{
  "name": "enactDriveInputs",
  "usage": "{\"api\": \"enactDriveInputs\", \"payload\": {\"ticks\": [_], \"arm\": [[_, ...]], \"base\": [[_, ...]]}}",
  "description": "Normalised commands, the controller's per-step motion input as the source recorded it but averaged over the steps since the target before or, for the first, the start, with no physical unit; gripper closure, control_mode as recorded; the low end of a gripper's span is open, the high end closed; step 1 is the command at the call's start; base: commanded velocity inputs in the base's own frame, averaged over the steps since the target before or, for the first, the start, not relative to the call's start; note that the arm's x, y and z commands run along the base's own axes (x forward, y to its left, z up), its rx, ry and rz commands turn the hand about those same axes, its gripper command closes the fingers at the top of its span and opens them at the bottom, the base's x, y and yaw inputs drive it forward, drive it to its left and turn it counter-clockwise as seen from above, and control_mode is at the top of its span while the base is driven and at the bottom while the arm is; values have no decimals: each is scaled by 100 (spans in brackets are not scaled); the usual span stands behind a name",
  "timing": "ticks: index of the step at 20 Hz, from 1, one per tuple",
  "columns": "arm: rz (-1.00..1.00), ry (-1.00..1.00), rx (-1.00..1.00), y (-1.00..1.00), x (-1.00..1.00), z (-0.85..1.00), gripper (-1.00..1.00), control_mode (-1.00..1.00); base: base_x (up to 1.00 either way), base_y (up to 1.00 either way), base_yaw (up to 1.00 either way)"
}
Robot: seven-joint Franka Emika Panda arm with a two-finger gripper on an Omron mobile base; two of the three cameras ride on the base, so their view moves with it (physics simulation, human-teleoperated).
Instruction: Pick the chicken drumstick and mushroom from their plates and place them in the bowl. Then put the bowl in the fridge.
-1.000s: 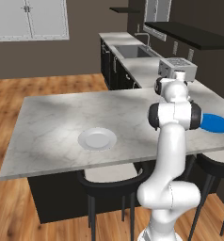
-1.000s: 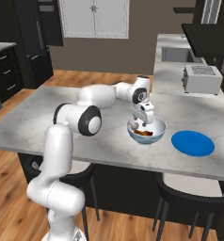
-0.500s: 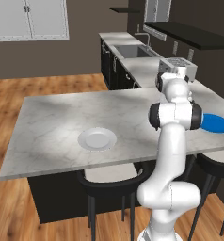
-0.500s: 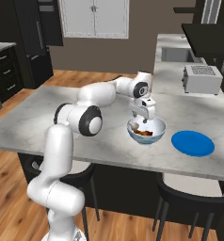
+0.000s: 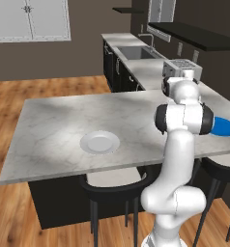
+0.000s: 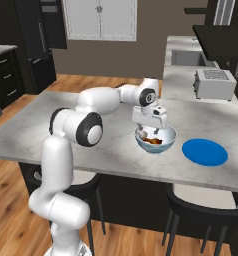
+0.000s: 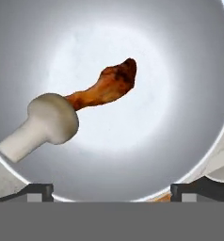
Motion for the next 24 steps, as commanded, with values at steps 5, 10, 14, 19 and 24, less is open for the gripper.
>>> {"api": "enactDriveInputs", "payload": {"ticks": [5,10,14,19,24], "arm": [[58,-3,-7,14,-38,-13,-100,-100],[70,-2,-3,9,-25,-12,-100,-100],[66,-1,-7,9,-19,-16,-100,-100],[45,-2,0,0,6,-2,-100,-100],[27,0,0,0,15,-2,-100,-100]], "base": [[0,0,0],[0,0,0],[0,0,0],[0,0,0],[0,0,0]]}}
